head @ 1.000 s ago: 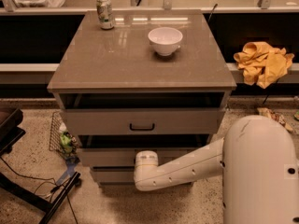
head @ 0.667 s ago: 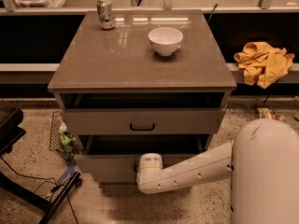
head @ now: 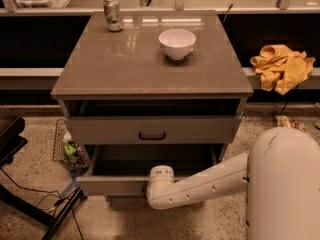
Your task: Open middle drawer
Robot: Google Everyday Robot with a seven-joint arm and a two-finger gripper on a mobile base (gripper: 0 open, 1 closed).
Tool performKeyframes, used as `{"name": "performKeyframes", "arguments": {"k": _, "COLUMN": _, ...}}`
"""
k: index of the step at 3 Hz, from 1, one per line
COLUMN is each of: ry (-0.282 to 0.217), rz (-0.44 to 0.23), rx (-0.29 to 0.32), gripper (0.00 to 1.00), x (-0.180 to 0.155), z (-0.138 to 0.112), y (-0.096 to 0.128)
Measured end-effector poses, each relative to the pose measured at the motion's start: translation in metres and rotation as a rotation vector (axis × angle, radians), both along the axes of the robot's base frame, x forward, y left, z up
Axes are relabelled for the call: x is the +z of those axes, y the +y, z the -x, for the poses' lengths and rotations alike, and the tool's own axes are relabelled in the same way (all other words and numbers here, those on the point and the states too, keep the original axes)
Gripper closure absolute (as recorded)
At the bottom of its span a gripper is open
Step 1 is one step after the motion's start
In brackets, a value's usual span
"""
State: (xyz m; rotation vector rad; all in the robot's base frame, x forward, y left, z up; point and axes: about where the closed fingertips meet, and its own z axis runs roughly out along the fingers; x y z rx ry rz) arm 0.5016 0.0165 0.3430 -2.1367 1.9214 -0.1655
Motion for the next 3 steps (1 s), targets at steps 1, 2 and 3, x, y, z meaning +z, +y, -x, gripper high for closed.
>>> {"name": "performKeyframes", "arguments": {"k": 1, "ry": 0.018, "rz": -0.018, "rx": -0.051, "gripper": 1.00, "x": 0.001, "z": 0.028, "y": -0.017}}
{"name": "performKeyframes", "arguments": {"k": 2, "ry": 0.018, "rz": -0.018, "rx": -0.051, "gripper": 1.00, "x": 0.001, "z": 0.026, "y": -0.017}}
{"name": "performKeyframes", "arguments": {"k": 3, "ry": 0.005, "rz": -0.039, "rx": -0.084, "gripper": 1.00, "x": 0.008, "z": 0.044, "y": -0.029}}
